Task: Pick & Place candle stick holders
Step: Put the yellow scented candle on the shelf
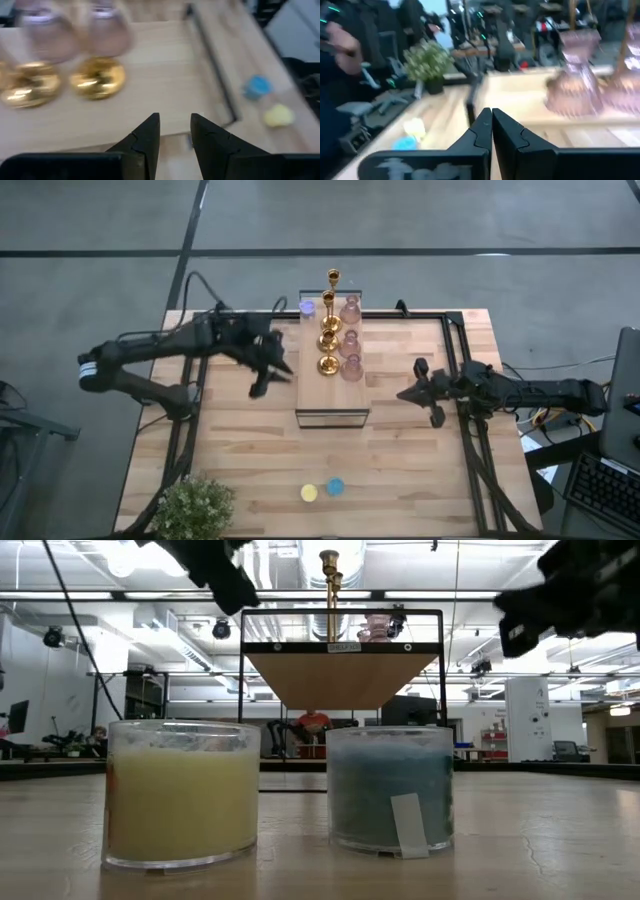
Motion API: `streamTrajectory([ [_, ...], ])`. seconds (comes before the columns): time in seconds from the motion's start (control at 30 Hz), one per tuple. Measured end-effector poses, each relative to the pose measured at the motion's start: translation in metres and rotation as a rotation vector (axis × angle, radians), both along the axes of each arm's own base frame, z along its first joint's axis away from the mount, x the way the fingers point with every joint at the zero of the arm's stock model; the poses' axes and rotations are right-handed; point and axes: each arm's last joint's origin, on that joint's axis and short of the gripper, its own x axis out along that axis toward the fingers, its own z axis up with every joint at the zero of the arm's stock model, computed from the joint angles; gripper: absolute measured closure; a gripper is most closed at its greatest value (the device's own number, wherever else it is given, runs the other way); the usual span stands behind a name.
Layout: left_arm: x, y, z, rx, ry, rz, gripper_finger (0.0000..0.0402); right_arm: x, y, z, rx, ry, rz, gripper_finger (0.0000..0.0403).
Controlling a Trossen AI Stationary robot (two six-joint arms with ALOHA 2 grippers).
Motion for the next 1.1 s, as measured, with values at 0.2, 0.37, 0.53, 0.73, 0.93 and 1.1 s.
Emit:
streamTrajectory([
  [0.2,0.002,-0.056,-0.021,-0.032,-0.023,-0.191,0.0291,-0.002,-0.006,-0.023,-0.010,0.075,-0.054,0.0394],
  [0.37,0.004,-0.100,-0.035,0.008,-0.001,-0.307,0.0292,-0.003,-0.009,-0.030,0.015,0.116,-0.172,0.0394],
  [0.53,0.008,-0.135,-0.051,0.062,-0.037,-0.397,0.0300,-0.003,-0.011,-0.032,0.014,0.133,-0.220,0.0394],
  [0.73,0.019,-0.159,-0.071,0.075,-0.023,-0.445,0.0305,-0.003,-0.011,-0.032,0.014,0.133,-0.223,0.0394],
  [0.93,0.036,-0.177,-0.102,0.124,0.035,-0.520,0.0305,-0.003,-0.011,-0.032,0.014,0.133,-0.222,0.0394],
  [1.1,0.047,-0.199,-0.120,0.147,-0.018,-0.600,0.0305,-0.003,-0.011,-0.032,0.016,0.133,-0.222,0.0394],
])
